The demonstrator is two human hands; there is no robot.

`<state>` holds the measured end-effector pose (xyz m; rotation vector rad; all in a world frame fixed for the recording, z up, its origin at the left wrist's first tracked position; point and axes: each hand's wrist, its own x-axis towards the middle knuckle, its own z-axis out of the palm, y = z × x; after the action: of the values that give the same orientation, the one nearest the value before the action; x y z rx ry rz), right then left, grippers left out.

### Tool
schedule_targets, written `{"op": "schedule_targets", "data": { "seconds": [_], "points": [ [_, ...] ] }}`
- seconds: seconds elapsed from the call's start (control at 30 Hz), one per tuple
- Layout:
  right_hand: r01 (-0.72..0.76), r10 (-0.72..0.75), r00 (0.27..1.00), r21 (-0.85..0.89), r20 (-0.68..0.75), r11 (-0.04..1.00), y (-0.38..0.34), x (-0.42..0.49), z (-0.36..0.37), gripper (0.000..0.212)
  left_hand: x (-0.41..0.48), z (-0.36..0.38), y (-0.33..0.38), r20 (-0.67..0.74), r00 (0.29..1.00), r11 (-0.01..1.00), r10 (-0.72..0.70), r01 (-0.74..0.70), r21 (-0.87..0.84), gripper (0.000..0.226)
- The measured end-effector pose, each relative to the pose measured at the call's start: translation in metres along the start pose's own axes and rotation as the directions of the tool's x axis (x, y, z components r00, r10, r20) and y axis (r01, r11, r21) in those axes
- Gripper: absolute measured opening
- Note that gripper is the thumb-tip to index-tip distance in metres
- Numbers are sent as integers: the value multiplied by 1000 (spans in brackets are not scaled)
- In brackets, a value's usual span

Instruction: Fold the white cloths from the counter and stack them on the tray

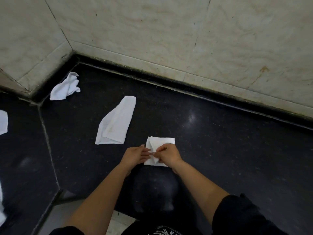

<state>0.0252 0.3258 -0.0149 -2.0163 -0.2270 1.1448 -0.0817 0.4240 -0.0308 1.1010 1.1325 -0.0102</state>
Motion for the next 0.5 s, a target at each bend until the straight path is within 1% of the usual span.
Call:
{"op": "schedule_targets", "data": {
  "seconds": [0.07,0.13,0.2,0.27,0.37,0.5],
  "points": [
    [2,-2,1000,-21,5,1000,0,2,7,23,1,0,1,-11,1000,1000,-11,11,-19,35],
    [1,1,999,-36,40,999,3,3,11,18,1,0,1,-24,1000,1000,1,-1,-20,33],
    [-4,5,997,-9,81,1000,4,1,9,16,2,-1,1,-32,999,1000,26,-26,2,30],
    [-22,16,995,60,103,998,5,0,3,17,6,-1,-2,-27,998,996,56,-54,73,24],
    [-31,22,998,134,66,990,6,-2,-10,18,12,-2,-4,-53,995,971,86,-72,228,11],
    [-31,35,999,170,-18,985,13,-1,-28,24,13,0,-2,-115,983,952,142,-104,289,18]
  ]
}}
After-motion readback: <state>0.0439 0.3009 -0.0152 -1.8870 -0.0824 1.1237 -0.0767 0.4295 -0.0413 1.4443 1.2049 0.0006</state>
